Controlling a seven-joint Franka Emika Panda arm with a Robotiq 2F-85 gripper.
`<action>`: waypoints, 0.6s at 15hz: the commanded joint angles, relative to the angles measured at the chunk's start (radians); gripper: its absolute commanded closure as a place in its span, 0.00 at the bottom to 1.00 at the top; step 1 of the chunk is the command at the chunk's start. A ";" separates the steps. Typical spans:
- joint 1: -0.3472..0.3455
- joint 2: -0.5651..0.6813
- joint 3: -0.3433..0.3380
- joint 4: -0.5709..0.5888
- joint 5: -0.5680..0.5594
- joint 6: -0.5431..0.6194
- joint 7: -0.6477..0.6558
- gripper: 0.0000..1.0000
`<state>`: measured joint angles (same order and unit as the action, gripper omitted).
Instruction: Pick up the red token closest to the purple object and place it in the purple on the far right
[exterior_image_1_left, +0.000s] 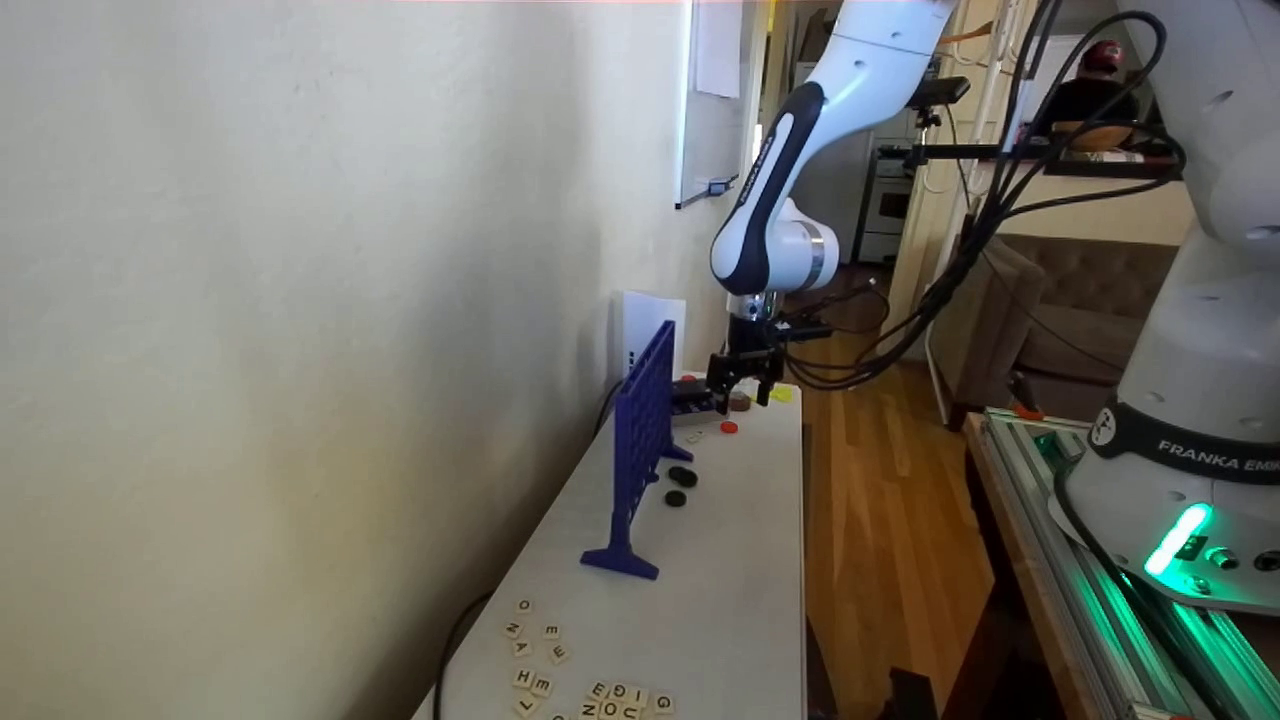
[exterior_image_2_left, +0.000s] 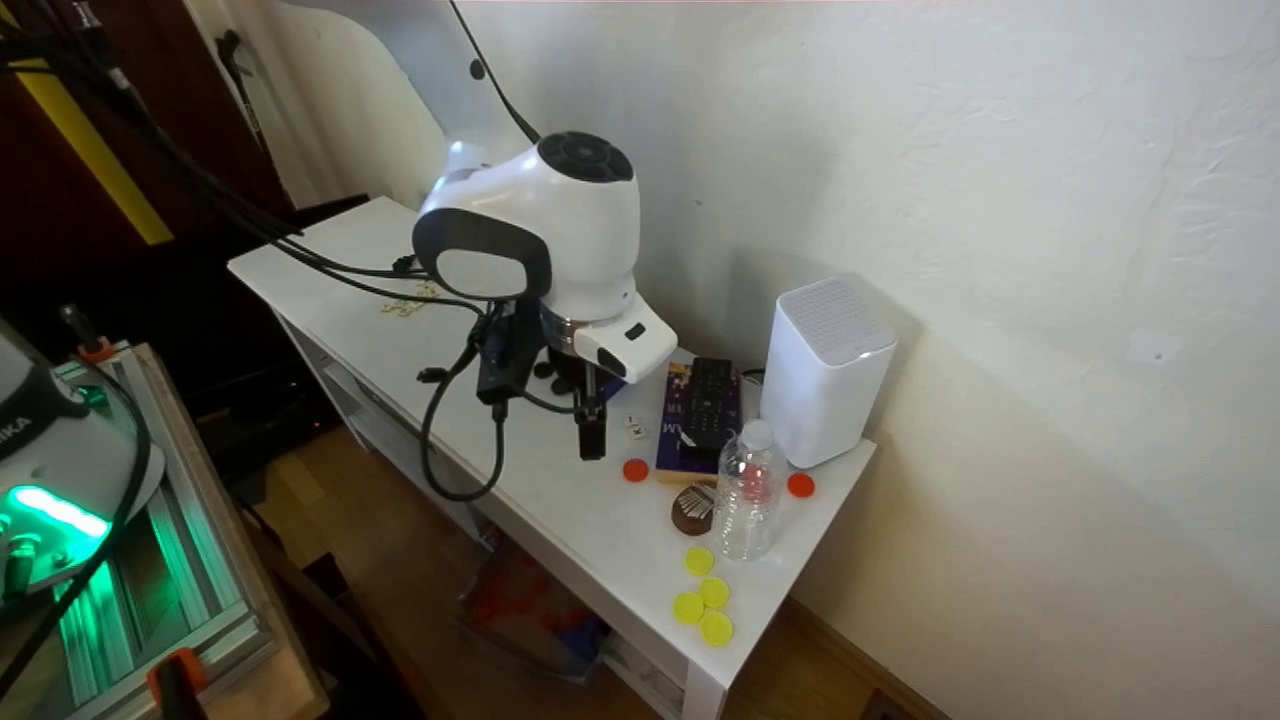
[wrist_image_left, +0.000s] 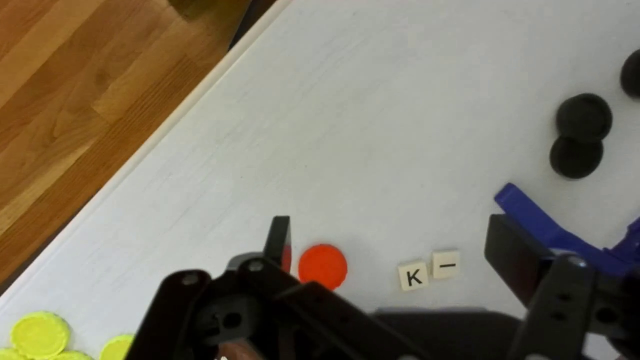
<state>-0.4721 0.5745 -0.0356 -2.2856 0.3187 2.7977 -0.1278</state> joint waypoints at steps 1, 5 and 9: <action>-0.038 0.044 0.027 0.039 0.031 0.042 -0.025 0.00; -0.062 0.086 0.036 0.076 0.023 0.067 -0.020 0.00; -0.074 0.128 0.044 0.114 0.019 0.066 -0.009 0.02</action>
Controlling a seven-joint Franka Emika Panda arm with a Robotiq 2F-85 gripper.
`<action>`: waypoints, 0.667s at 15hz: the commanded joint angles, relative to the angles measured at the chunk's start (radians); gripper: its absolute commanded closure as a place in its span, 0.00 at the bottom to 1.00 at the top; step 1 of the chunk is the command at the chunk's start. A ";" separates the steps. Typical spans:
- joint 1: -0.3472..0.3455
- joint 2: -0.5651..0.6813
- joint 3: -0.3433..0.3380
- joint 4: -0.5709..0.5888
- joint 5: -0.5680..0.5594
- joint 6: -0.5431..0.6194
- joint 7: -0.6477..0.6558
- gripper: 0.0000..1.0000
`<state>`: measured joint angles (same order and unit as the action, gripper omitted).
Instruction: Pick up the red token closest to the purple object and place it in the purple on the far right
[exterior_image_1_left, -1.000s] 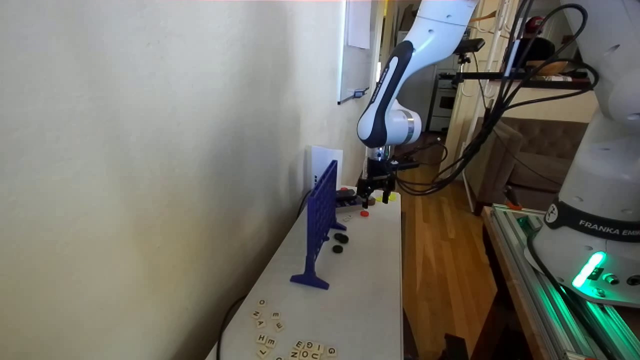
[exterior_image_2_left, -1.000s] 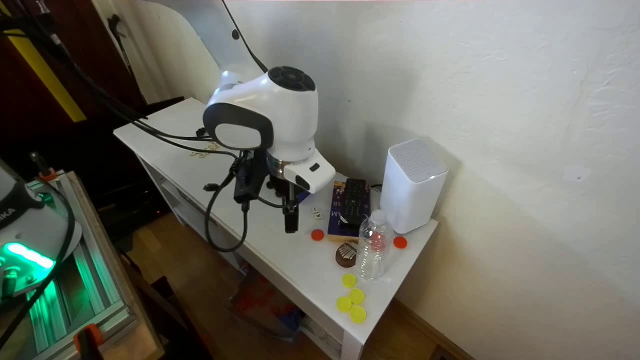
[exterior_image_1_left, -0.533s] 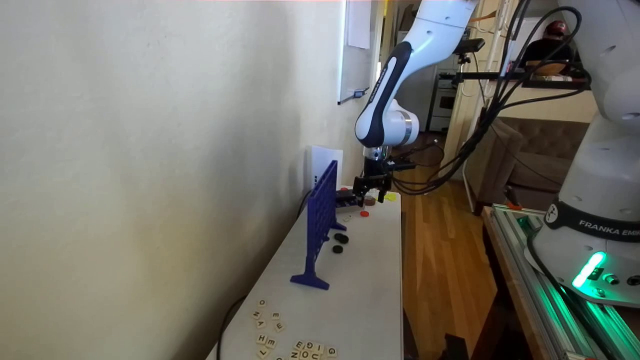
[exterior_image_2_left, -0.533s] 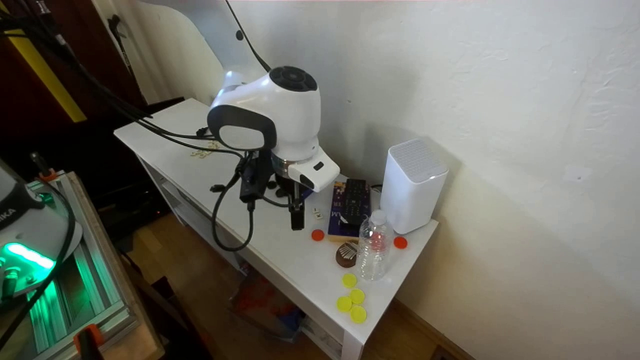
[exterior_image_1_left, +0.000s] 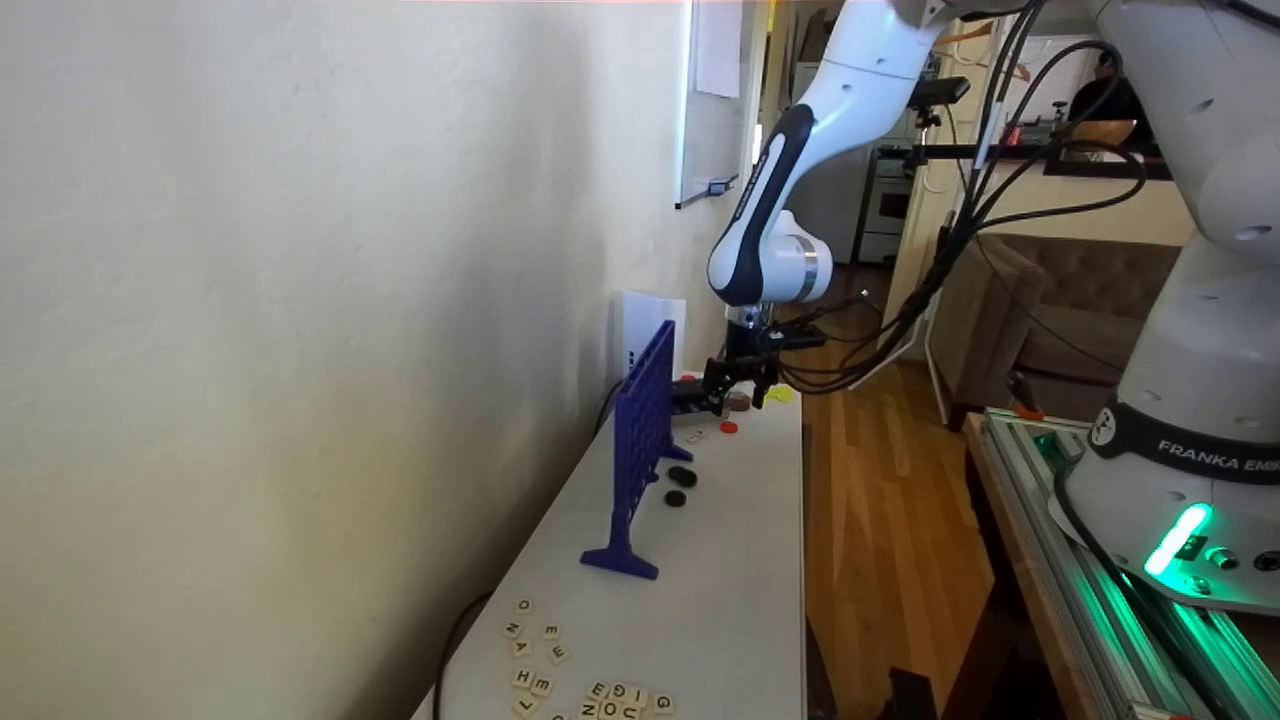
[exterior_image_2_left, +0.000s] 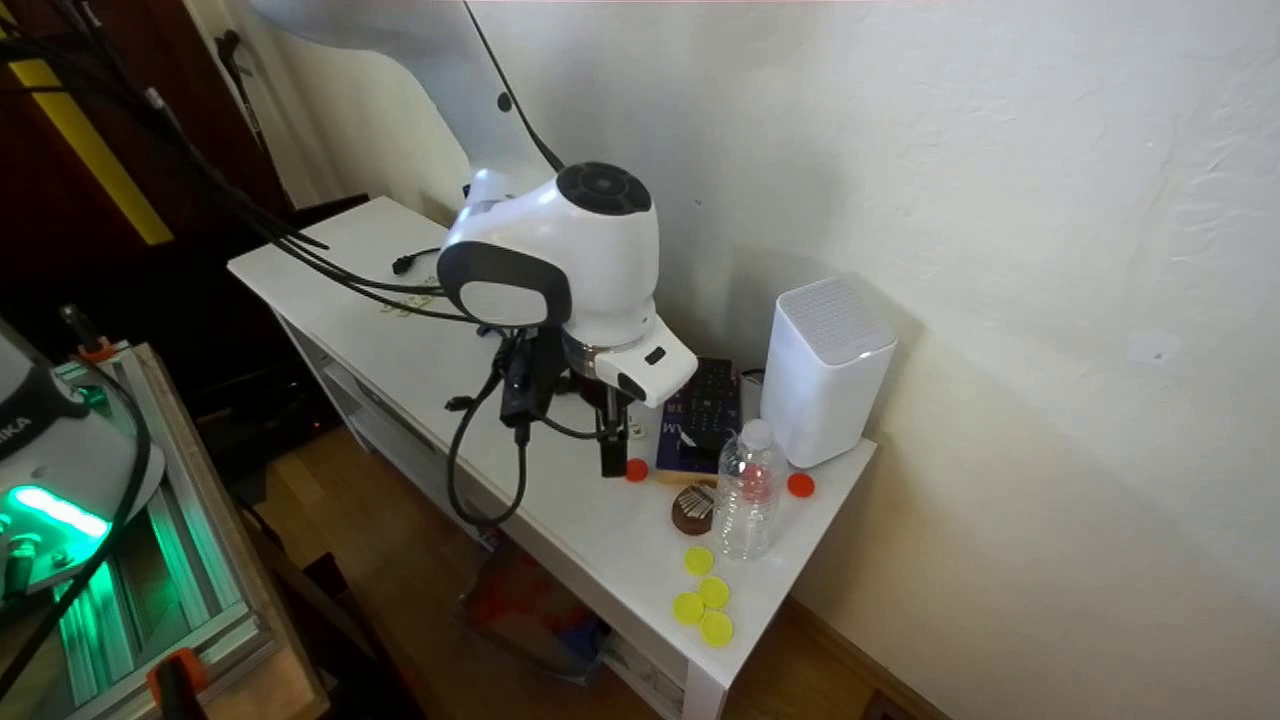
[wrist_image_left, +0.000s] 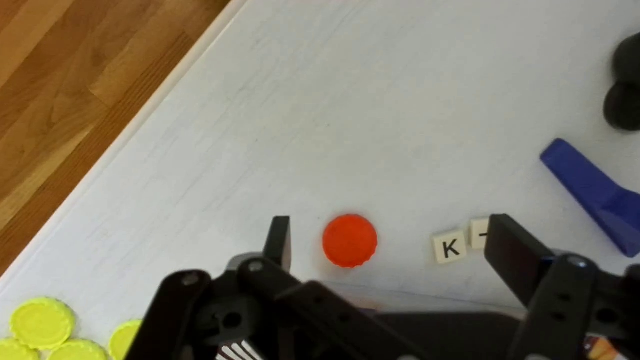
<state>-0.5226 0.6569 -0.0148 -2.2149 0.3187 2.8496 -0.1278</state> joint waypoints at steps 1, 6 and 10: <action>-0.024 0.054 0.023 0.052 0.017 0.015 -0.007 0.03; -0.025 0.102 0.015 0.097 0.011 0.018 0.008 0.09; -0.025 0.132 0.008 0.124 0.008 0.017 0.023 0.28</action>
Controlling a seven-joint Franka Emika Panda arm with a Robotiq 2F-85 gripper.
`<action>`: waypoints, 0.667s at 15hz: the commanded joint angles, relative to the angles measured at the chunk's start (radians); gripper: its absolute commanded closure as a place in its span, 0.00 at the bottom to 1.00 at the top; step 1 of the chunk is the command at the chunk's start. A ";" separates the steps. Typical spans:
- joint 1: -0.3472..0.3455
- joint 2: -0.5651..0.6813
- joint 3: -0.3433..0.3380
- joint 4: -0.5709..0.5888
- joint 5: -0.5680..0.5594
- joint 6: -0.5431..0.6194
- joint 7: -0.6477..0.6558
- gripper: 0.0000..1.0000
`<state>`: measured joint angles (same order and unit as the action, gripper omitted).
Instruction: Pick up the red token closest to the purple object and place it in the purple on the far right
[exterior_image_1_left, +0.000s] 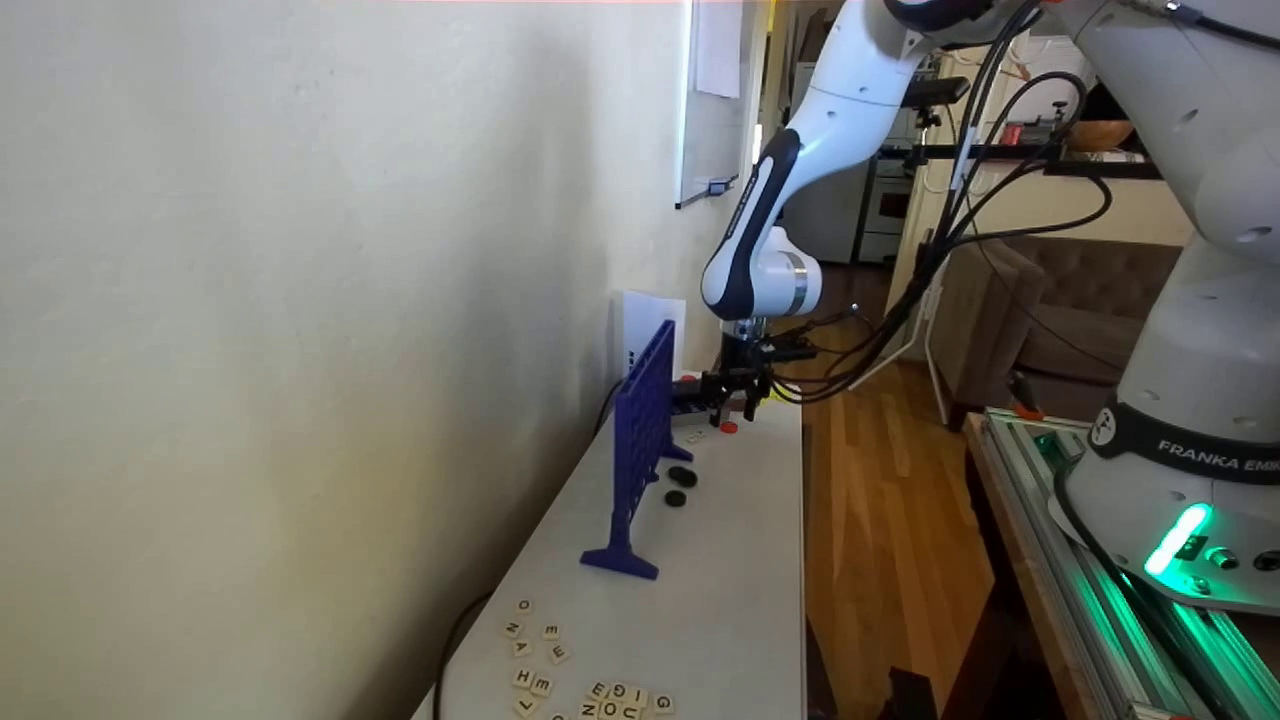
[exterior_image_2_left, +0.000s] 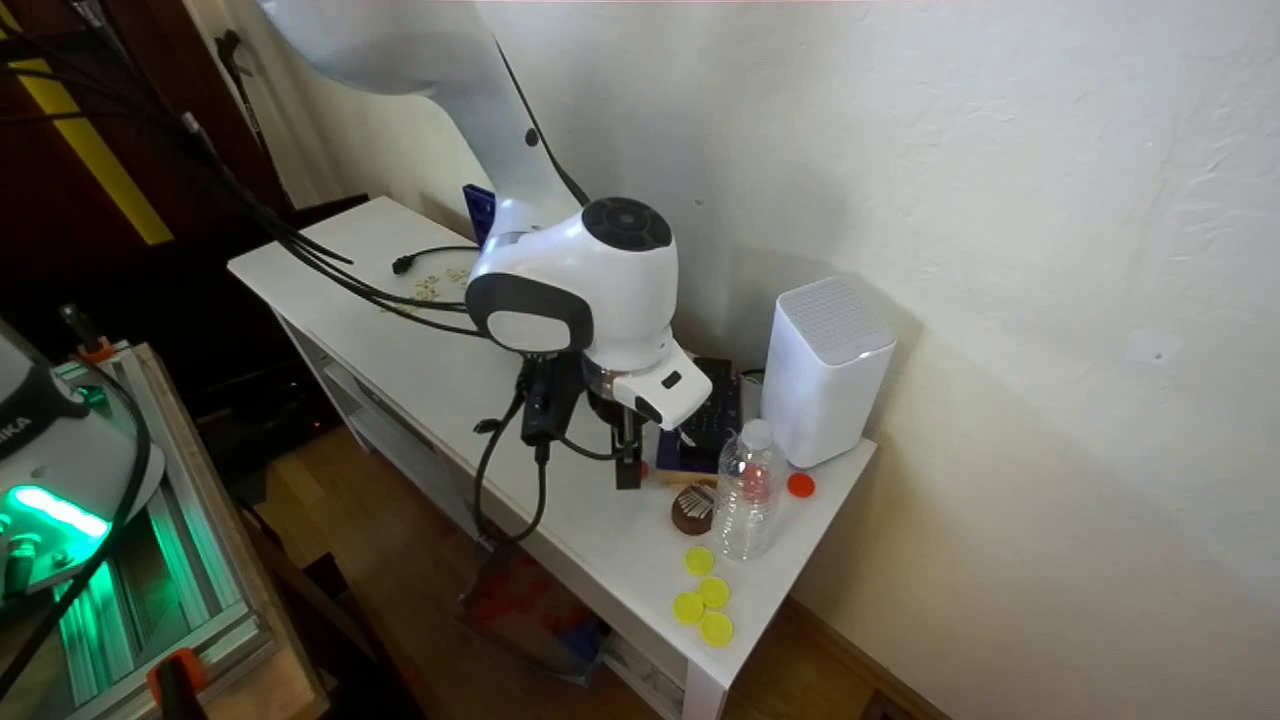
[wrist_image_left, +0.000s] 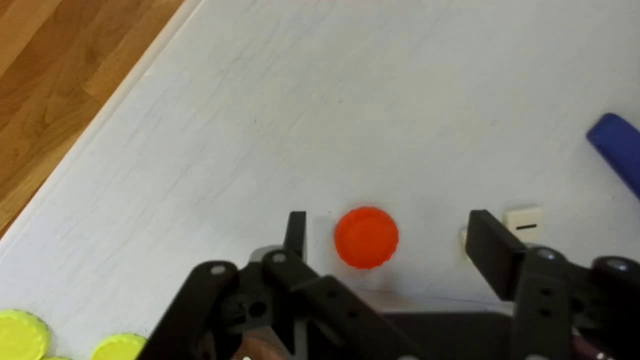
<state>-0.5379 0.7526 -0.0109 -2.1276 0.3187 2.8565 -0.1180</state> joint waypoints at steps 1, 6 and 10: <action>-0.011 0.042 0.004 0.042 0.008 0.010 0.015 0.26; -0.016 0.062 0.002 0.067 0.007 0.008 0.026 0.14; -0.006 0.075 -0.006 0.087 0.007 0.009 0.048 0.18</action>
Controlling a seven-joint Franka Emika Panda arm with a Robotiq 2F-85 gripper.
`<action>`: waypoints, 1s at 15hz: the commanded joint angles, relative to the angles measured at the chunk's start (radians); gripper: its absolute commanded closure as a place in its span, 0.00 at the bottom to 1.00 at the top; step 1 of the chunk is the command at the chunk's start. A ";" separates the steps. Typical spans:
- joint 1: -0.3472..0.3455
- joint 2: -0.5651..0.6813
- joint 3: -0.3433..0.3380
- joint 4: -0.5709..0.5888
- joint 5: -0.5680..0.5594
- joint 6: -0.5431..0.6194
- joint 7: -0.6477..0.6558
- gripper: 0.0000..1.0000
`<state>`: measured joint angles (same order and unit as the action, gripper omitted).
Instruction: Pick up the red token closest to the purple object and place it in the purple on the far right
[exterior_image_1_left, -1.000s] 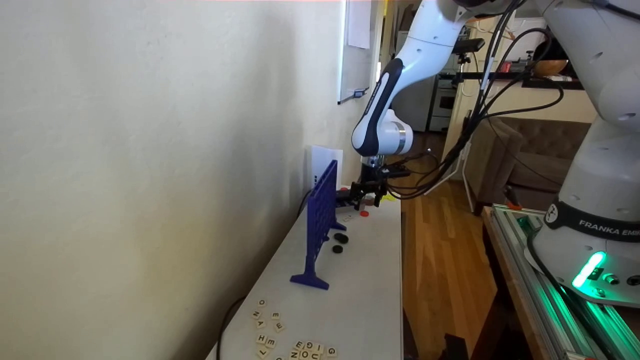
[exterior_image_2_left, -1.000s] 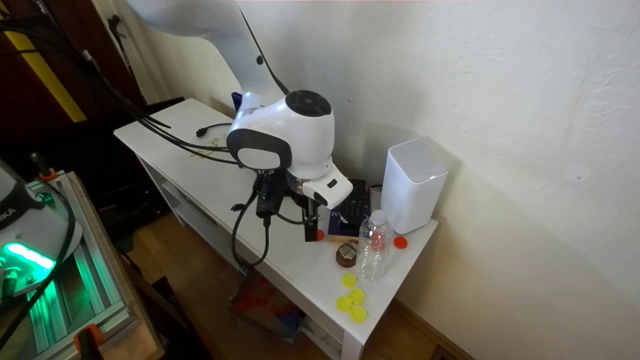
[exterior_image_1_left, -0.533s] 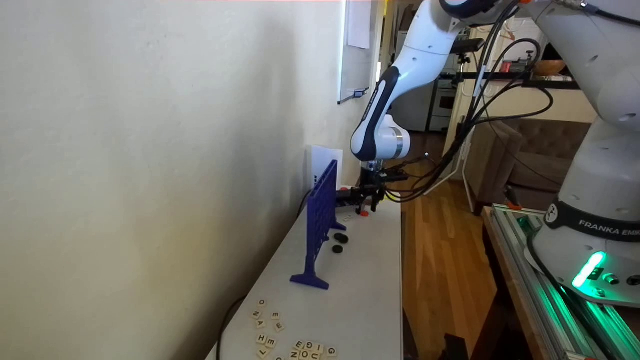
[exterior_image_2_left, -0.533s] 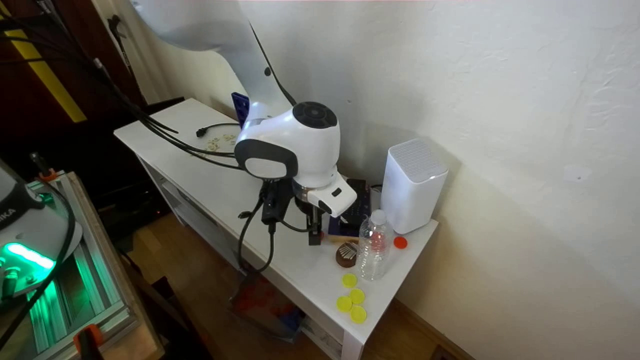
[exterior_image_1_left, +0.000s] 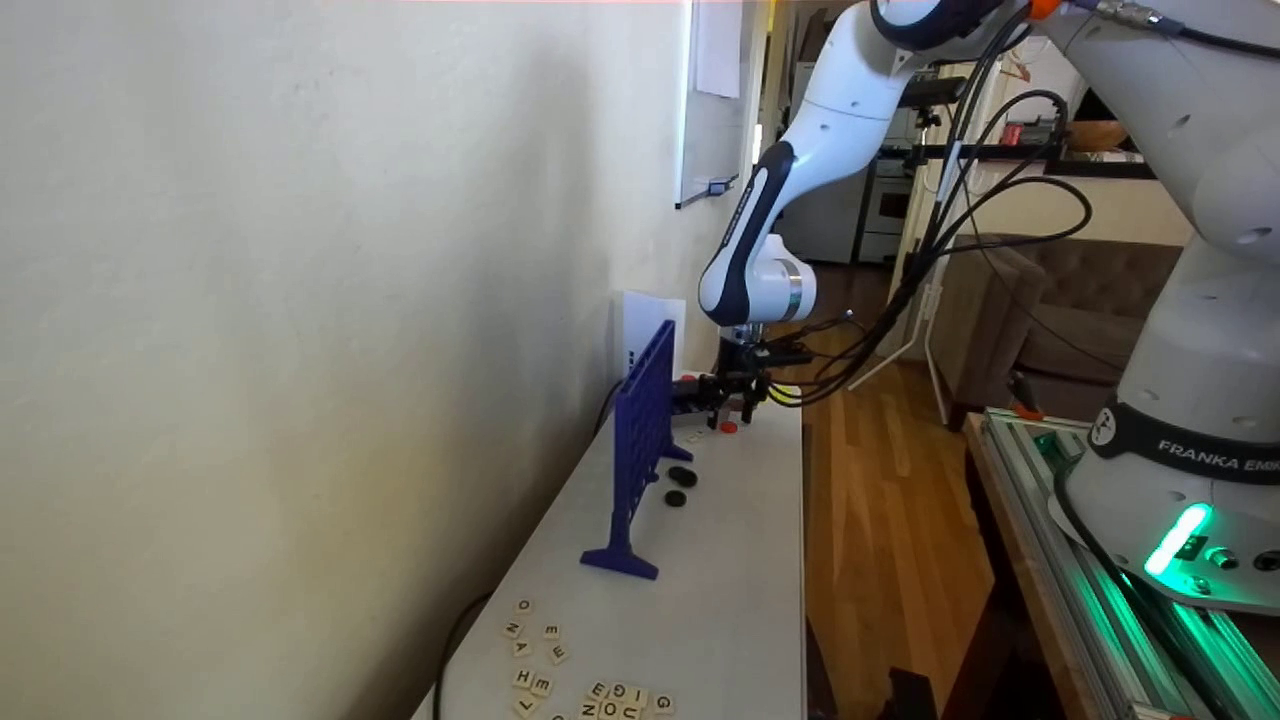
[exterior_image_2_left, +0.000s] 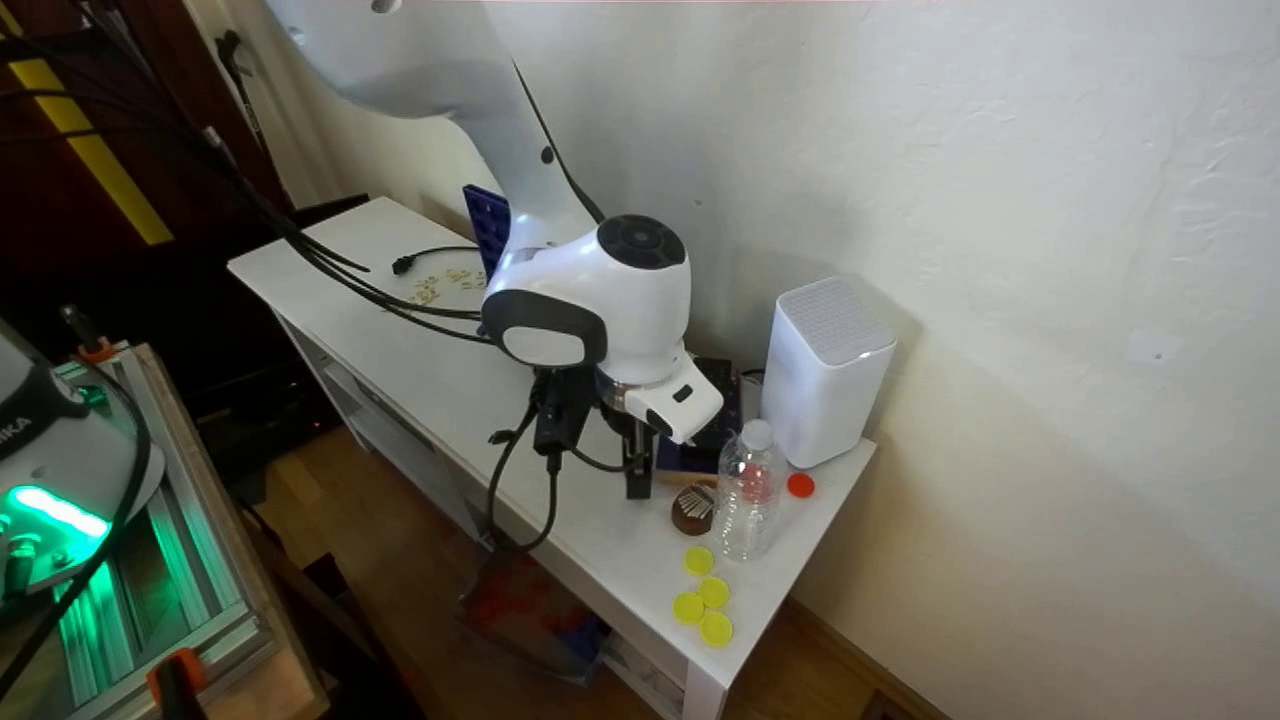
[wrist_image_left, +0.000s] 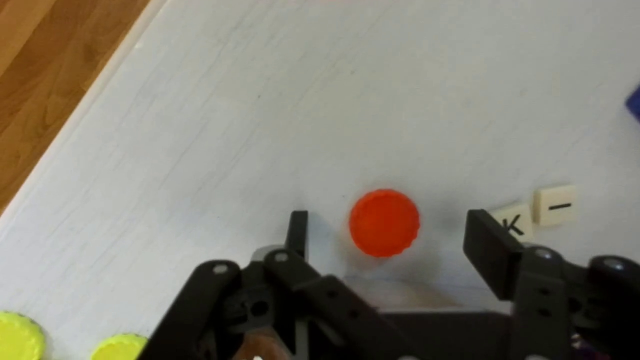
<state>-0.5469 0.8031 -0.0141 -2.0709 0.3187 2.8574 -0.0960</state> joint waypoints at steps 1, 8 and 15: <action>0.010 0.027 -0.010 0.034 0.006 0.005 0.039 0.19; 0.046 0.034 -0.048 0.044 0.003 0.001 0.107 0.26; 0.090 0.036 -0.081 0.038 -0.006 0.008 0.139 0.34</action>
<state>-0.4824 0.8220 -0.0786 -2.0494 0.3182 2.8574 0.0122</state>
